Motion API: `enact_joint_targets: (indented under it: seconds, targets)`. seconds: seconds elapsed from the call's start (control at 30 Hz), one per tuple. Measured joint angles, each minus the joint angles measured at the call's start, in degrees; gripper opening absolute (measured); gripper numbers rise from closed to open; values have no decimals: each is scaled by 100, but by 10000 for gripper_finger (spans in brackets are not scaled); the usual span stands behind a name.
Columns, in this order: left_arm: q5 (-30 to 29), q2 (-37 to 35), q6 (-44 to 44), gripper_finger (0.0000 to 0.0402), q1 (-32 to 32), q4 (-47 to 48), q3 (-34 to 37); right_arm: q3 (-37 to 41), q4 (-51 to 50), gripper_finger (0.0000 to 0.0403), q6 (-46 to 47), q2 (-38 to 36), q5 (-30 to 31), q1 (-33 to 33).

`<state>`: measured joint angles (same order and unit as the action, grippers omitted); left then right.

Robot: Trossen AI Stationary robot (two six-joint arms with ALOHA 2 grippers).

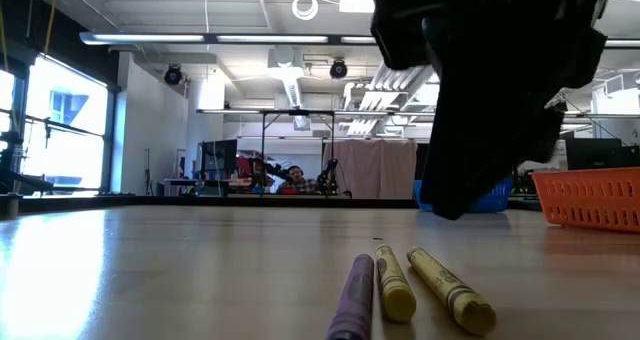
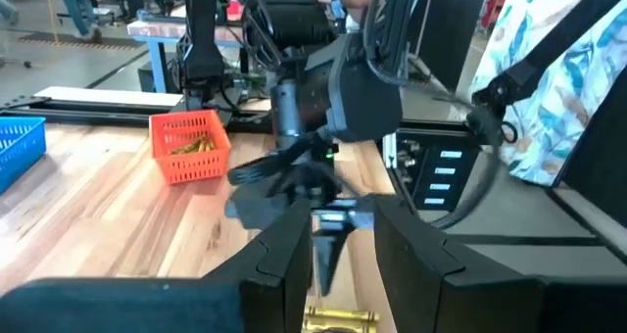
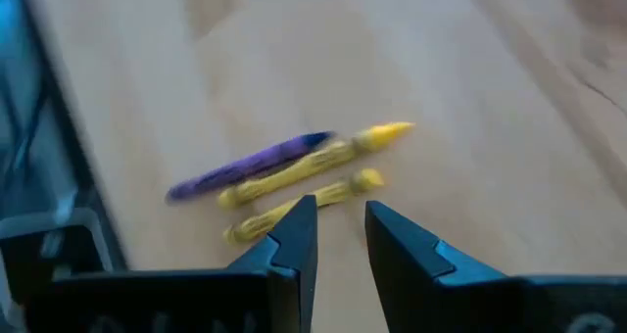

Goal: Sort crayons
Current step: Put the yellow crayon into the orange basket

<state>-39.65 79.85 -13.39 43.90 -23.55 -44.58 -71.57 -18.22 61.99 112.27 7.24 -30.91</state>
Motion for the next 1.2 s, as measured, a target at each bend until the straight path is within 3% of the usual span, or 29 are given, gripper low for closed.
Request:
enact_joint_targets:
  seconds: [0.17, 0.37, 0.57, 0.8, 1.2]
  targets:
    - [-29, -2, 2, 101, 0, -131, 0, -4, 299, 73, -2075, -5, -507, -18]
    - [-29, -4, 0, 101, 0, -207, 0, -4, 270, 73, -6137, -7, -1299, -40]
    - [-27, -4, 1, 101, 0, -206, 0, -4, 288, 73, -9229, -7, -1372, -11]
    - [-29, -4, 2, 101, -37, -206, 0, -4, 286, 73, -10420, -7, -1349, 237]
    - [-156, -9, 7, 101, -114, -202, -1, -4, 553, 73, -10702, 299, -1378, 277]
